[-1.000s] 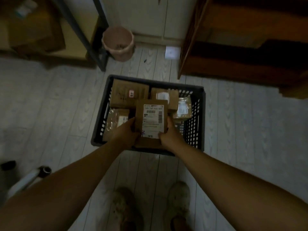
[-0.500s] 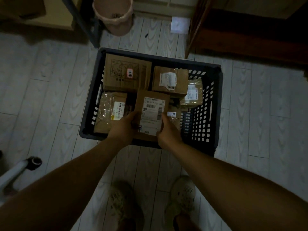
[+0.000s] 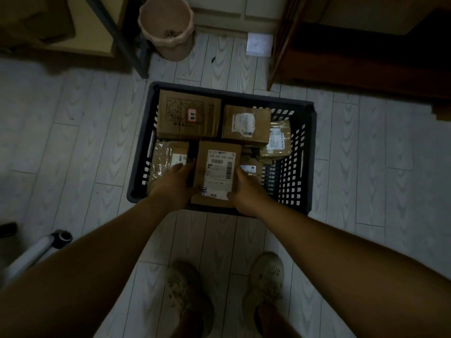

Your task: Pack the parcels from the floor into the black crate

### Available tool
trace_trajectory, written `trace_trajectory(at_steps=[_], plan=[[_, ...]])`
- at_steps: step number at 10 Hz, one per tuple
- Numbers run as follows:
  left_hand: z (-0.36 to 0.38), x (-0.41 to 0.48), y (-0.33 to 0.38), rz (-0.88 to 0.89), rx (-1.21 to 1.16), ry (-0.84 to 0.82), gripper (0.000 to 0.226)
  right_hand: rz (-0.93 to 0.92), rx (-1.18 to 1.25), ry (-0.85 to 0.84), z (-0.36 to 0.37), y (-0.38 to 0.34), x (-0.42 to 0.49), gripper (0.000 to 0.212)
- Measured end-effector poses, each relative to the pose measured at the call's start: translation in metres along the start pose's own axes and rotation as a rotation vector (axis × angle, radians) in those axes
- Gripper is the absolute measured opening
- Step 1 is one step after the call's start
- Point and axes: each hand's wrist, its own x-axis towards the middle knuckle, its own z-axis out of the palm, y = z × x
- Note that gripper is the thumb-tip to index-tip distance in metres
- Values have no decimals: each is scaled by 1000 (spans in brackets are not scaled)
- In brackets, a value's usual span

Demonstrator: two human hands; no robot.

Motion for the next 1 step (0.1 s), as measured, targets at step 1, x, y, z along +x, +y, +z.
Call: trace_trajectory(at_steps=[1], plan=[[-32,-34,15,-65,-86,9,74,-36,12,62,-25,-18,-28,61]])
